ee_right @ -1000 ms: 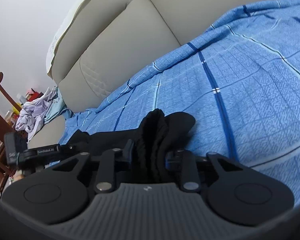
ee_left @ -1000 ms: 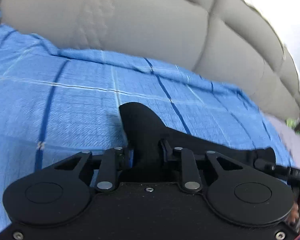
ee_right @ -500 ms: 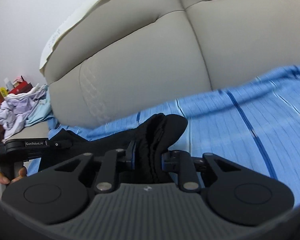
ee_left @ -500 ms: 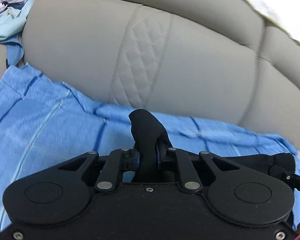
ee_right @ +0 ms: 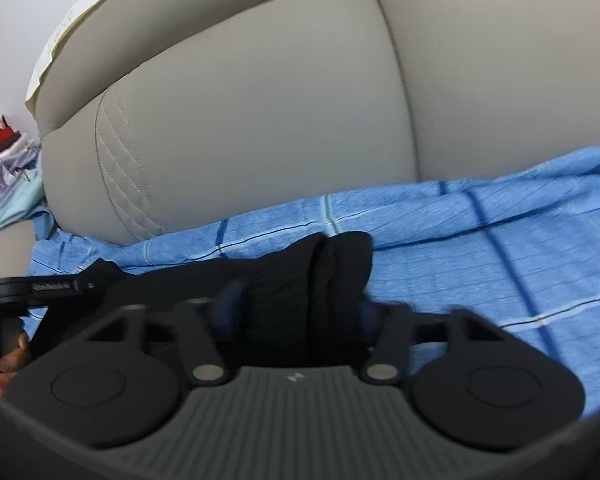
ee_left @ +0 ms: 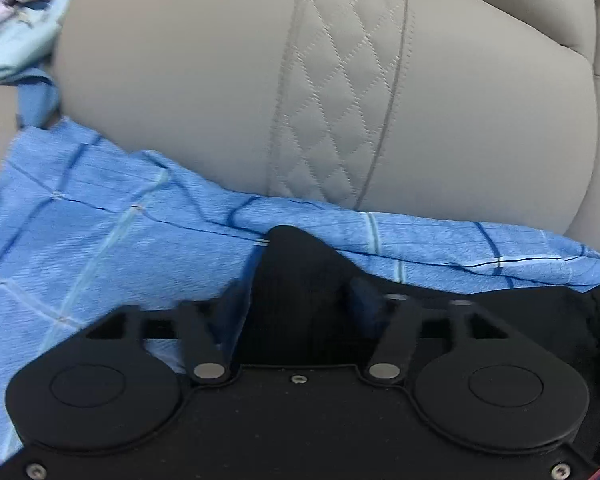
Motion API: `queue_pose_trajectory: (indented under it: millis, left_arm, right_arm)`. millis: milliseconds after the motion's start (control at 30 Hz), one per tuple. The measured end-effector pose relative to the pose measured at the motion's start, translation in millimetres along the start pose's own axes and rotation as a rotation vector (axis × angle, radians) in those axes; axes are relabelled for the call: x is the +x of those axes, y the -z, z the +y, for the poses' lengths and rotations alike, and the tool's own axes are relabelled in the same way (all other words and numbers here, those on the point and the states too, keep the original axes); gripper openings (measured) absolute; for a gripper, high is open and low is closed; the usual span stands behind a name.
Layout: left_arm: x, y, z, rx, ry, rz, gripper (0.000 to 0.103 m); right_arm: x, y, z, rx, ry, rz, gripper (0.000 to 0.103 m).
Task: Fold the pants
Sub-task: 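Open both grippers and release the folded trousers onto the sheet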
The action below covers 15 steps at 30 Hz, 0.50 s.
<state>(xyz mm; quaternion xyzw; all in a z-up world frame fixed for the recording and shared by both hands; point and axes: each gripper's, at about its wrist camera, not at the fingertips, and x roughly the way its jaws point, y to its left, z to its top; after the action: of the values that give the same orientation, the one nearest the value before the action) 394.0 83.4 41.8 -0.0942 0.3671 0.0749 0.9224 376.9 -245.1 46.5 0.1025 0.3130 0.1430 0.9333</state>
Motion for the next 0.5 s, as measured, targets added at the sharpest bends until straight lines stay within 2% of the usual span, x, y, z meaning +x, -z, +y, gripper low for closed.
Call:
queue_pose_trajectory:
  millis: [33, 200, 333, 467, 500]
  left_arm:
    - [-8, 2, 0, 0.013, -0.021, -0.011, 0.084]
    - [-59, 34, -15, 0.123, -0.151, -0.102, 0.088]
    - [-93, 72, -22, 0.188, -0.15, -0.128, 0.092]
    - [-104, 104, -19, 0.193, -0.153, -0.077, 0.093]
    - [-108, 111, -15, 0.184, -0.143, -0.094, 0.093]
  right_arm:
    - [-9, 2, 5, -0.033, 0.023, -0.015, 0.087]
    - [-50, 25, 35, -0.167, 0.2, -0.114, 0.089]
    - [-67, 55, 64, -0.283, 0.241, -0.149, 0.09]
    - [-67, 77, 73, -0.297, 0.233, -0.088, 0.09]
    - [-67, 82, 71, -0.293, 0.245, -0.08, 0.09]
